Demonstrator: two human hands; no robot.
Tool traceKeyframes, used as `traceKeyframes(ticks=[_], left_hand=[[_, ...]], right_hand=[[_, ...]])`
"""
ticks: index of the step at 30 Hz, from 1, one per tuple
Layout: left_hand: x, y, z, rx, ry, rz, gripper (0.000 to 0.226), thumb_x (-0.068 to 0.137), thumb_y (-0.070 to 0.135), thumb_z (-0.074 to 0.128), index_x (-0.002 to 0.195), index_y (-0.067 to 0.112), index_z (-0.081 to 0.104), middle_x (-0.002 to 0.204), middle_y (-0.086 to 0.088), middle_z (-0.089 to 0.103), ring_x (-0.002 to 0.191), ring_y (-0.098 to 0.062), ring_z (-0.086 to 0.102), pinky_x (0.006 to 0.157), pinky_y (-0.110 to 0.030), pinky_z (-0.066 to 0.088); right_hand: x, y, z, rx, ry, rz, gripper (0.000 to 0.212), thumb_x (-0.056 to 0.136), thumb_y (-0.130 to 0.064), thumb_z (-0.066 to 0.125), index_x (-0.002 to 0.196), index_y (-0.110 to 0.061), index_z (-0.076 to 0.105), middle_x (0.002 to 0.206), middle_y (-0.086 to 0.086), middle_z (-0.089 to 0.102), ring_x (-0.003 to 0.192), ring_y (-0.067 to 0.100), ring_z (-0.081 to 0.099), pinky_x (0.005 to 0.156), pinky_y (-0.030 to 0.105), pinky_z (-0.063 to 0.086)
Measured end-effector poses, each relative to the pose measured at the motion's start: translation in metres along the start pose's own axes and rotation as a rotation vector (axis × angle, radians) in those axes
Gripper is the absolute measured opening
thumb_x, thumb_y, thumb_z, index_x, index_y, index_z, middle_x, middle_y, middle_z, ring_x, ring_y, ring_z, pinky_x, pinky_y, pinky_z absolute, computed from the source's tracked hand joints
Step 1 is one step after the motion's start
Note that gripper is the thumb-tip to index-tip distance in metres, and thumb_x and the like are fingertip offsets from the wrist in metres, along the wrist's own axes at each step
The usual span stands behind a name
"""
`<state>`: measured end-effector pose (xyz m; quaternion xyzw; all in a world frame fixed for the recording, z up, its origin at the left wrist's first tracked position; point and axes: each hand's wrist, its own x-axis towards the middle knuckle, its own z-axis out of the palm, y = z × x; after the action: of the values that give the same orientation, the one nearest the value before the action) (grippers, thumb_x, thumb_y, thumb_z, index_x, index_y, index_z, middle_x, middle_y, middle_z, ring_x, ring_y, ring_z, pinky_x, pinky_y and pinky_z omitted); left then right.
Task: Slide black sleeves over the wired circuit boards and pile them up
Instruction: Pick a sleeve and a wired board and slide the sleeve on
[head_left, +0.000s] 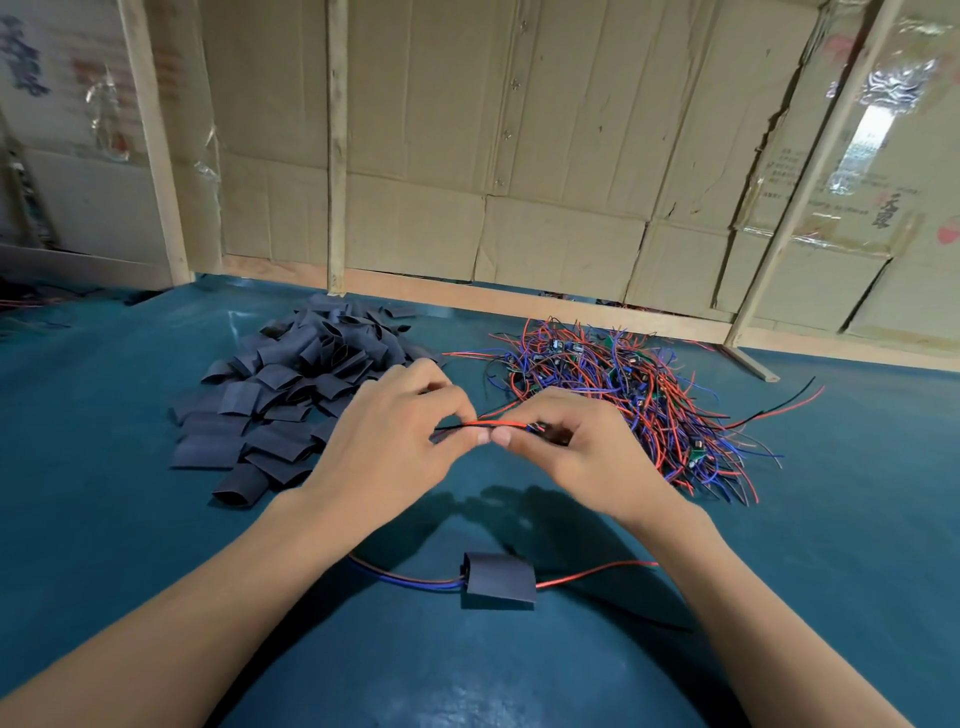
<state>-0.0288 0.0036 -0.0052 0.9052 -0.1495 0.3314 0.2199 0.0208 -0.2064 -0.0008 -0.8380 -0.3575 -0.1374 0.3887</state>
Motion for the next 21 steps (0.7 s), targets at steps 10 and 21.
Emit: traceKeyframes(ticks=[10, 21], left_hand=[[0.003, -0.019, -0.006, 0.06, -0.097, 0.089, 0.013, 0.092, 0.045, 0.064, 0.092, 0.037, 0.074, 0.07, 0.018, 0.056, 0.075, -0.012, 0.045, 0.075, -0.038, 0.044], [0.004, -0.023, -0.005, 0.155, -0.111, 0.094, 0.019, 0.094, 0.049, 0.058, 0.101, 0.043, 0.075, 0.089, 0.015, 0.063, 0.084, -0.014, 0.046, 0.079, -0.034, 0.038]], right_hand=[[-0.002, 0.004, -0.011, -0.068, -0.064, 0.005, 0.013, 0.096, -0.011, 0.067, 0.105, -0.012, 0.076, 0.089, -0.011, 0.068, 0.078, -0.003, 0.06, 0.074, 0.013, 0.039], [-0.001, 0.011, -0.015, -0.264, -0.065, 0.049, 0.019, 0.099, -0.031, 0.062, 0.08, -0.032, 0.063, 0.065, -0.01, 0.063, 0.061, 0.008, 0.052, 0.064, 0.035, 0.048]])
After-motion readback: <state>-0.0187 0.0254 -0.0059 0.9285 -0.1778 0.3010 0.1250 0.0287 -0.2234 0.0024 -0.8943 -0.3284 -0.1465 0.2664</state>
